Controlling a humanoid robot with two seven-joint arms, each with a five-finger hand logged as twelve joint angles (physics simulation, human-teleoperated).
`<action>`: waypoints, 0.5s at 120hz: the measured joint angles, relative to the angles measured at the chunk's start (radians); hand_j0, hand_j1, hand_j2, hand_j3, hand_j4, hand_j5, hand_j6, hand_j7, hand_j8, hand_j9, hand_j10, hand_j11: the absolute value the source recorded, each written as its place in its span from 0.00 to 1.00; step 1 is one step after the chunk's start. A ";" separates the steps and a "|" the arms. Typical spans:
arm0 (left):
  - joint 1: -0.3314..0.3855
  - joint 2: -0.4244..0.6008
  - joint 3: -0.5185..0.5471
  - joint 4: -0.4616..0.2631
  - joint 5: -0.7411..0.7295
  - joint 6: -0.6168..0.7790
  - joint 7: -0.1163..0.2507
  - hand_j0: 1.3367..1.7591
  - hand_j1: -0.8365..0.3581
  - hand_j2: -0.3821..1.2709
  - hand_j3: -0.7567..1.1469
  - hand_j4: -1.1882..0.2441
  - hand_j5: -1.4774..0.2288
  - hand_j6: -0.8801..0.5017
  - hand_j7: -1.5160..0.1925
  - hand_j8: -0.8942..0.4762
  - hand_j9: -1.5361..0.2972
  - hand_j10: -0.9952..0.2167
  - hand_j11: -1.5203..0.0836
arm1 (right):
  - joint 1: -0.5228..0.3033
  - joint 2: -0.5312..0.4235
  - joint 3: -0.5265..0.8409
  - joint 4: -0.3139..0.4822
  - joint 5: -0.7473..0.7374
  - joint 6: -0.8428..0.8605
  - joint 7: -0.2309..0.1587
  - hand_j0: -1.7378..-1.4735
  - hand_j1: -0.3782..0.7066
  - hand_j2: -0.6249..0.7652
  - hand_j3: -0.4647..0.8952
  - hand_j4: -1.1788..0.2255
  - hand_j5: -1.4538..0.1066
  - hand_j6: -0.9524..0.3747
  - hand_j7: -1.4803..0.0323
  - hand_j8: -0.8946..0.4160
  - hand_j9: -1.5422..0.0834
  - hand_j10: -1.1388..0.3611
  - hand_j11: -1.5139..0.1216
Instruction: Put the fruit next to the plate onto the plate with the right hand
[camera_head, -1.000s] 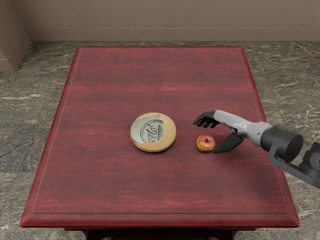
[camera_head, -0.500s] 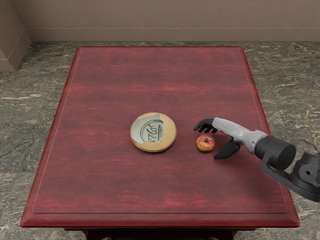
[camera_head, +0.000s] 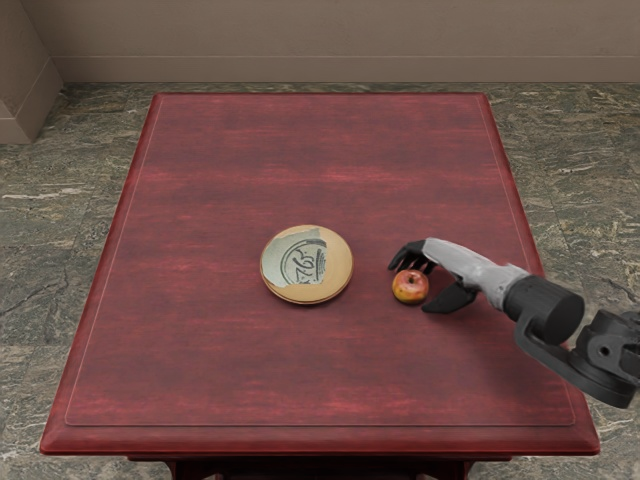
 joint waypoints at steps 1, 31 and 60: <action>0.000 0.000 0.000 0.000 0.000 0.000 0.000 0.76 0.76 0.26 0.40 0.67 0.69 0.47 0.71 0.48 0.67 0.63 0.76 | 0.000 0.000 0.000 0.000 0.000 -0.001 0.000 0.31 0.52 0.39 0.34 0.51 0.56 0.38 0.59 0.33 0.59 0.45 0.57; 0.000 0.000 0.000 0.000 0.000 0.000 0.000 0.76 0.76 0.26 0.40 0.67 0.69 0.47 0.71 0.48 0.67 0.63 0.76 | 0.001 0.020 -0.002 -0.020 0.001 -0.015 -0.001 0.31 0.57 0.36 0.34 0.48 0.50 0.37 0.54 0.32 0.54 0.42 0.52; 0.000 0.000 0.000 0.000 0.000 0.000 0.000 0.76 0.76 0.26 0.40 0.67 0.69 0.47 0.71 0.48 0.67 0.63 0.76 | 0.009 0.062 -0.012 -0.060 -0.010 -0.018 -0.018 0.33 0.56 0.36 0.46 0.42 0.50 0.36 0.50 0.33 0.44 0.52 0.25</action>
